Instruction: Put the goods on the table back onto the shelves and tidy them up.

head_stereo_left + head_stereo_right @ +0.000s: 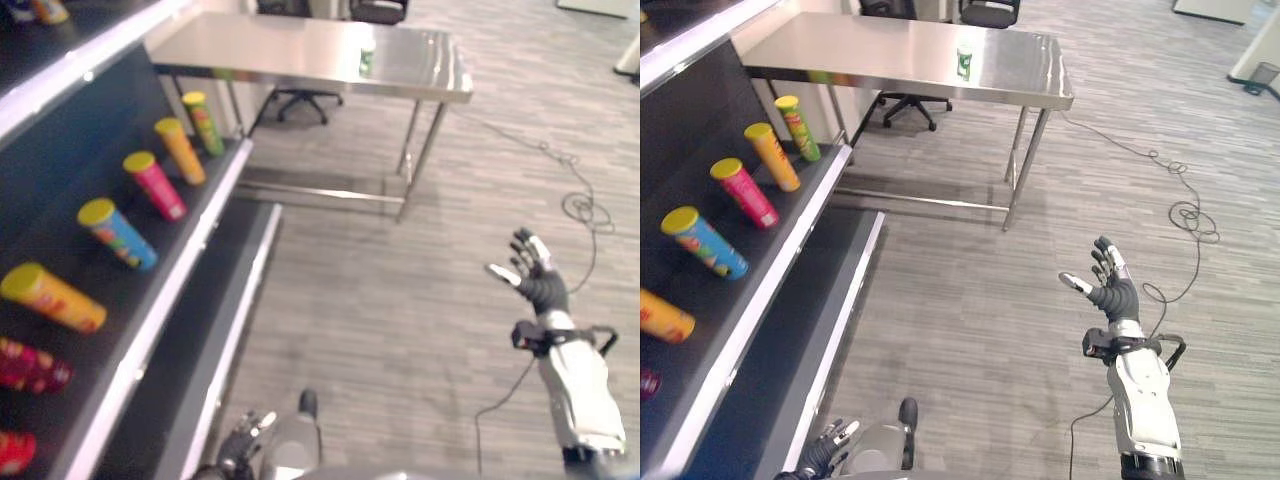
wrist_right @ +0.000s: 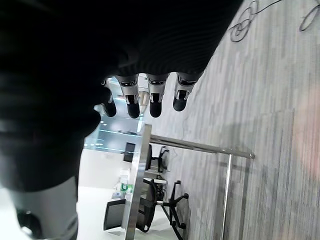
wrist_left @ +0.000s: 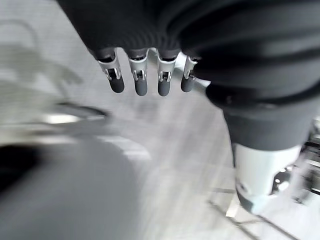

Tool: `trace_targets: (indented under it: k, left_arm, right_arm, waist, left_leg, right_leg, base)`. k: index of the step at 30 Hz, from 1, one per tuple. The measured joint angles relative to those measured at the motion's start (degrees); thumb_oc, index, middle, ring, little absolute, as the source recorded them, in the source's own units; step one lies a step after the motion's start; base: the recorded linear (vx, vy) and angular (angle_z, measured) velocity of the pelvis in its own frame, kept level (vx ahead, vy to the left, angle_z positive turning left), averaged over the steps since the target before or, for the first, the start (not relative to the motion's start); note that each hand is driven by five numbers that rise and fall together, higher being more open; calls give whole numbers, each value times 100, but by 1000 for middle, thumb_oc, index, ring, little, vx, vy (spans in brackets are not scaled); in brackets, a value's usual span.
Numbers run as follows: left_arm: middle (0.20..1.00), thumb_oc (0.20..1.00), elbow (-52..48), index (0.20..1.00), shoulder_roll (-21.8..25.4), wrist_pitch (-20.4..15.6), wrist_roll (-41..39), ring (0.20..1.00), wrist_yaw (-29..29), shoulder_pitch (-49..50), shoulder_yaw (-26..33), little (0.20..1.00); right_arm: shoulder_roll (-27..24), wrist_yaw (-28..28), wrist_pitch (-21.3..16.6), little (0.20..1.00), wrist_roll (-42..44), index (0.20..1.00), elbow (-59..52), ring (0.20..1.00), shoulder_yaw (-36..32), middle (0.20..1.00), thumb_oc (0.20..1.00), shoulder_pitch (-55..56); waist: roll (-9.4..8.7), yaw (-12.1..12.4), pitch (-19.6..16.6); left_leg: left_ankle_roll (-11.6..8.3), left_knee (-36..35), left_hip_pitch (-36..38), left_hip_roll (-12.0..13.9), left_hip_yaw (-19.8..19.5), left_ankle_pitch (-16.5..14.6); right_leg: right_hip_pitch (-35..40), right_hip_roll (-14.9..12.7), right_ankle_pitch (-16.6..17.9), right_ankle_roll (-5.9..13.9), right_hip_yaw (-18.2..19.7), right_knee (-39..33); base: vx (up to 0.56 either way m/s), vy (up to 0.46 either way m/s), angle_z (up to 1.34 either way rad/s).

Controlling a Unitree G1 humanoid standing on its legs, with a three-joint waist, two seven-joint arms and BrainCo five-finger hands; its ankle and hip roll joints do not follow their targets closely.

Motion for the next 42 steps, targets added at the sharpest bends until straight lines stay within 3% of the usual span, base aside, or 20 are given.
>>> trace_targets:
  k: [2, 3, 6, 7, 11, 16, 18, 20, 21, 22, 25, 26, 28, 30, 32, 35, 37, 38, 40, 42]
  left_arm:
    - [1000, 1000, -9, 1000, -1, -41, 0, 1000, -31, -2, 7, 1000]
    - [1000, 1000, -23, 1000, -18, -44, -1, 1000, -38, 83, -170, 1000]
    - [1000, 1000, -23, 1000, -38, -47, -3, 1000, -22, 241, -221, 1000]
    - [1000, 1000, -36, 1000, -128, -67, -7, 1000, -17, 291, -190, 1000]
    - [1000, 1000, -5, 1000, -103, -100, -21, 1000, -19, 425, -215, 1000]
    - [1000, 1000, 155, 1000, -201, -72, -21, 1000, 27, 512, -220, 1000]
    - [1000, 1000, 331, 1000, -251, 9, -24, 1000, 66, 157, -242, 1000]
    - [1000, 1000, 150, 1000, -304, 0, -26, 1000, 66, 199, -256, 1000]
    - [1000, 1000, 67, 1000, -259, -19, -24, 1000, 64, 245, -264, 1000]
    - [1000, 1000, 99, 1000, -227, -18, -26, 1000, 77, 251, -252, 1000]
    - [1000, 1000, 56, 1000, -416, 29, -24, 1000, 102, 161, -234, 1000]
    - [1000, 1000, 6, 1000, -527, 28, -21, 1000, 77, 258, -284, 1000]
    - [1000, 1000, 11, 1000, -534, 30, -22, 1000, 61, 313, -450, 1000]
    - [1000, 1000, -106, 1000, -562, -6, -29, 1000, -52, 354, -361, 1000]
    - [1000, 1000, -317, 1000, -340, -51, -43, 1000, -67, 268, -350, 1000]
    - [1000, 1000, -503, 1000, -116, -93, -109, 1000, -40, 39, -431, 1000]
    - [1000, 1000, -454, 1000, 74, -63, -86, 1000, -28, 20, -447, 1000]
    - [1000, 1000, -279, 1000, -16, -42, -75, 1000, -32, 41, -438, 1000]
    - [1000, 1000, -121, 1000, -80, 26, -80, 1000, -47, 80, -425, 1000]
    - [1000, 1000, 125, 1000, 55, 74, -21, 1000, -41, 72, -430, 1000]
  right_arm:
    - [70, -2, 24, 1000, -3, 1000, 17, 1000, 36, 1000, 1000, 75]
    - [65, -6, 24, 1000, -2, 1000, 6, 1000, 51, 1000, 1000, 67]
    - [24, -2, 28, 1000, -2, 1000, 5, 1000, 215, 1000, 1000, 53]
    - [-49, -1, 61, 1000, -6, 1000, -36, 1000, 221, 1000, 1000, 241]
    - [-89, 0, 125, 1000, -7, 1000, 4, 1000, 246, 1000, 1000, 172]
    - [-126, -68, 118, 1000, -17, 1000, 10, 1000, 229, 1000, 1000, 37]
    - [-141, -126, 113, 1000, -25, 1000, -140, 1000, 76, 1000, 1000, 195]
    - [-167, -142, 115, 1000, -54, 1000, -126, 1000, -71, 1000, 1000, 334]
    - [-183, -145, 112, 1000, -73, 1000, -125, 1000, -79, 1000, 1000, 392]
    - [-245, -134, 101, 1000, -91, 1000, -105, 1000, -97, 1000, 1000, 435]
    - [-344, -116, 113, 1000, -127, 1000, 51, 1000, -202, 1000, 1000, 231]
    - [-443, -106, 102, 1000, -123, 1000, 34, 1000, -218, 1000, 1000, 188]
    - [-486, -103, 114, 1000, -124, 1000, 94, 1000, -223, 1000, 1000, 174]
    - [-477, -70, 107, 1000, -122, 1000, 21, 1000, -241, 1000, 1000, 204]
    - [-472, -73, 115, 1000, -120, 1000, 10, 1000, -220, 1000, 1000, 301]
    - [-409, -66, 133, 1000, -120, 1000, -6, 1000, -259, 1000, 1000, 280]
    - [-341, -59, 122, 1000, -120, 1000, -85, 1000, -213, 1000, 1000, 213]
    - [-294, -63, 125, 1000, -120, 1000, -94, 1000, -231, 1000, 1000, 256]
    - [-423, -48, 144, 1000, -123, 1000, -191, 1000, -239, 1000, 1000, 271]
    - [-403, -63, 231, 1000, -124, 1000, -189, 1000, -241, 1000, 1000, 383]
  waist:
    - [82, -53, -165]
    - [280, -144, -217]
    - [579, -287, -162]
    - [684, -372, -176]
    - [512, -406, -177]
    - [406, -490, -103]
    - [582, -993, 64]
    - [650, -1036, 33]
    - [515, -1023, -41]
    - [384, -971, -145]
    - [562, -824, -139]
    - [540, -821, -145]
    - [518, -828, -139]
    - [403, -744, -133]
    - [118, -708, -101]
    - [-316, -594, 100]
    - [-292, -557, 100]
    - [18, -555, 54]
    - [355, -627, 133]
    - [308, -717, 136]
  left_leg:
    - [277, -192, 377, -205, -4, -191]
    - [372, -365, 752, -237, -48, -79]
    - [632, -506, 1323, -225, -143, -276]
    - [551, -624, 1634, -220, -303, -411]
    - [412, -902, 1933, -285, -218, -503]
    - [368, -929, 2244, -116, -502, -869]
    - [250, -850, 2347, 302, -997, -1109]
    - [21, -940, 2744, 553, -1234, -1292]
    - [-80, -927, 2885, 562, -1325, -1395]
    - [-277, -852, 2940, 596, -1350, -1522]
    - [-541, 12, 2537, 927, -1190, -1328]
    - [-637, 270, 2476, 843, -1223, -1188]
    - [-738, 1004, 2259, 996, -1134, -992]
    - [-1056, 2435, 1584, 1072, -1343, -455]
    - [-1258, 4139, 614, 748, -1815, 579]
    - [-821, 5425, -744, 259, -1230, 216]
    - [-644, 3986, -995, 246, -529, -72]
    - [-643, 2344, -739, 499, -228, -90]
    - [-710, 123, -391, 702, -170, 25]
    - [-624, -1029, -141, 519, -92, 59]
  right_leg:
    - [-200, -112, 390, 305, 179, 848]
    - [-662, -152, 365, 262, 103, 1997]
    - [-1331, -13, 220, 17, -68, 3091]
    - [-1564, 1, 102, -30, -526, 2497]
    - [-1856, 80, 272, 61, -882, 808]
    - [-1860, 570, 970, 227, -506, -1486]
    - [-2585, 734, 1120, 223, -301, -1454]
    - [-2543, 722, 825, 203, -408, -825]
    - [-2424, 675, 498, 199, -469, -481]
    - [-2381, 701, 716, 310, -453, -370]
    - [-2196, 996, 871, 239, -500, -431]
    - [-1924, 1098, 1237, -119, -510, -670]
    - [-1636, 1292, 1201, -188, -520, -805]
    - [-1387, 1369, 1102, -326, -565, -847]
    - [-1212, 1249, 979, -608, -688, -856]
    - [-878, 907, 887, -652, -697, -1063]
    - [-542, 958, 791, -470, -794, -1386]
    - [-462, 1228, 509, -220, -819, -1182]
    - [-387, 1544, 582, -649, -919, -1079]
    - [-32, 1587, 607, -627, -1019, -1476]
  base:
    - [399, 369, 17]
    - [391, 361, 28]
    - [342, 140, 21]
    - [450, 24, 49]
    - [271, -36, 30]
    - [279, -49, -4]
    - [378, -161, 127]
    - [362, -217, 131]
    - [337, -233, 77]
    - [364, -259, 59]
    - [257, -185, 40]
    - [426, -349, 27]
    - [393, -376, 5]
    - [251, -289, 1]
    - [170, -240, 22]
    - [185, -112, 17]
    - [461, -18, -31]
    - [505, 55, -38]
    - [341, 56, -22]
    - [222, 81, 11]
